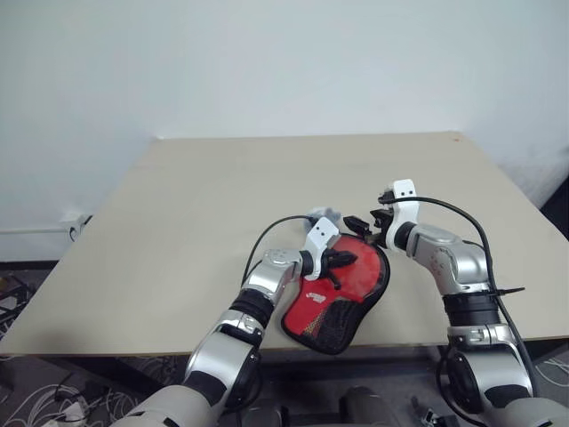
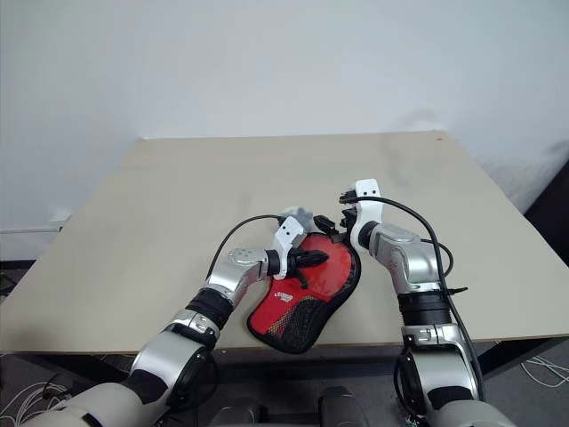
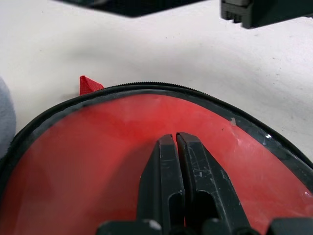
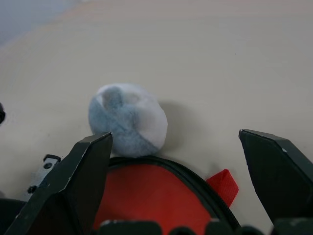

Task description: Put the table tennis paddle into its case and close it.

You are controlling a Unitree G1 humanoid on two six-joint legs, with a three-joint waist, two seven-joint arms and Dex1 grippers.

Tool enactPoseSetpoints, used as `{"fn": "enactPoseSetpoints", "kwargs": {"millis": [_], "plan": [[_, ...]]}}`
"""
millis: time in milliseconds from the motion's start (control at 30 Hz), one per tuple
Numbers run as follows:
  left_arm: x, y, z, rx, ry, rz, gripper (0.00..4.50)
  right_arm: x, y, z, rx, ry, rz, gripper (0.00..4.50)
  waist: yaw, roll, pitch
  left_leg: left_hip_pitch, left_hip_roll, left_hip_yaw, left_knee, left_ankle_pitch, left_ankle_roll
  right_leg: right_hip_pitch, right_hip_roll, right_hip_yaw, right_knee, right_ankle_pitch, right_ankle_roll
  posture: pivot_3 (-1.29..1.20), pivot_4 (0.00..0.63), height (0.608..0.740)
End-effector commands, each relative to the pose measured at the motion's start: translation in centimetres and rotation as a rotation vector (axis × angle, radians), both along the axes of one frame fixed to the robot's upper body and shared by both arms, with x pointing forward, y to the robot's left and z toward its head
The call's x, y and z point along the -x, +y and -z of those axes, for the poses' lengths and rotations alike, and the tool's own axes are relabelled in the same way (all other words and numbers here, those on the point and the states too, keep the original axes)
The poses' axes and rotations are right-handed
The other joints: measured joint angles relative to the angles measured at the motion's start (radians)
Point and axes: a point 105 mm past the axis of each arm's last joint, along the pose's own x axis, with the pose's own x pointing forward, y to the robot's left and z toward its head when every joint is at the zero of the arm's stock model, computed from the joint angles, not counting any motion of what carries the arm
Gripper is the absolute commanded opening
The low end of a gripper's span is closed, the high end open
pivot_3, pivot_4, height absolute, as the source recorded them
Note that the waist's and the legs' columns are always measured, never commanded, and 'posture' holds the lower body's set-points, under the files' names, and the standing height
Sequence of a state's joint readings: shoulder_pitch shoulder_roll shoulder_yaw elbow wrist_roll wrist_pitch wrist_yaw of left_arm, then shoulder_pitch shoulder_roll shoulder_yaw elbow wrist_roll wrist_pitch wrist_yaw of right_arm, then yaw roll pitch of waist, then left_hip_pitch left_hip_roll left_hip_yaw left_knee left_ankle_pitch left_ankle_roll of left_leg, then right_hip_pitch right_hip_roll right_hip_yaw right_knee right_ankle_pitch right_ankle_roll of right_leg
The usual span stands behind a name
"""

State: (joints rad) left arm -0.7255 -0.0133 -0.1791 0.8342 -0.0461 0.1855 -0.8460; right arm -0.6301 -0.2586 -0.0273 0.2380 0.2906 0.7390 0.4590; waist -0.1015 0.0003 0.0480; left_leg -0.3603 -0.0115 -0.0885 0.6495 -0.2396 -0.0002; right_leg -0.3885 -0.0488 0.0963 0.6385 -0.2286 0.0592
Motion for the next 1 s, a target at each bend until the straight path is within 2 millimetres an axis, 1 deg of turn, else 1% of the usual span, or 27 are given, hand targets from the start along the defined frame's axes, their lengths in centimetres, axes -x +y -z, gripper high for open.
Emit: {"fn": "enactPoseSetpoints", "kwargs": {"millis": [33,333,667,1000], "plan": [[1.3,1.0,3.7,-0.104,0.096,-0.008,0.00,-1.2,1.2,-2.5,-0.020,-0.097,-0.039,4.47,0.000,0.000,0.000,0.000,0.000,0.000,0.000,0.000,0.000,0.000,0.000,0.000,0.000,0.000,0.000,0.00,0.000,0.740],[0.9,1.5,4.2,-0.202,-0.012,0.002,0.00,-2.1,2.0,-3.3,-0.036,-0.131,-0.065,4.47,0.000,0.000,0.000,0.000,0.000,-0.001,0.001,0.000,0.000,0.001,0.000,0.000,0.000,0.000,0.000,0.00,0.000,0.740],[0.8,1.9,4.8,-0.199,-0.014,-0.019,0.00,-2.2,2.0,-3.2,-0.040,-0.137,-0.070,4.47,-0.001,0.000,0.000,0.001,0.000,-0.002,0.001,0.000,0.000,0.001,0.000,-0.001,0.000,-0.001,-0.002,0.00,0.000,0.740],[-0.3,2.2,4.2,-0.178,-0.033,-0.082,0.00,-2.0,2.4,-2.9,-0.043,-0.128,-0.081,4.47,-0.001,0.000,0.000,0.001,0.000,-0.002,0.001,0.000,0.000,0.001,0.000,-0.002,0.000,-0.001,-0.002,0.00,0.000,0.740]]}}
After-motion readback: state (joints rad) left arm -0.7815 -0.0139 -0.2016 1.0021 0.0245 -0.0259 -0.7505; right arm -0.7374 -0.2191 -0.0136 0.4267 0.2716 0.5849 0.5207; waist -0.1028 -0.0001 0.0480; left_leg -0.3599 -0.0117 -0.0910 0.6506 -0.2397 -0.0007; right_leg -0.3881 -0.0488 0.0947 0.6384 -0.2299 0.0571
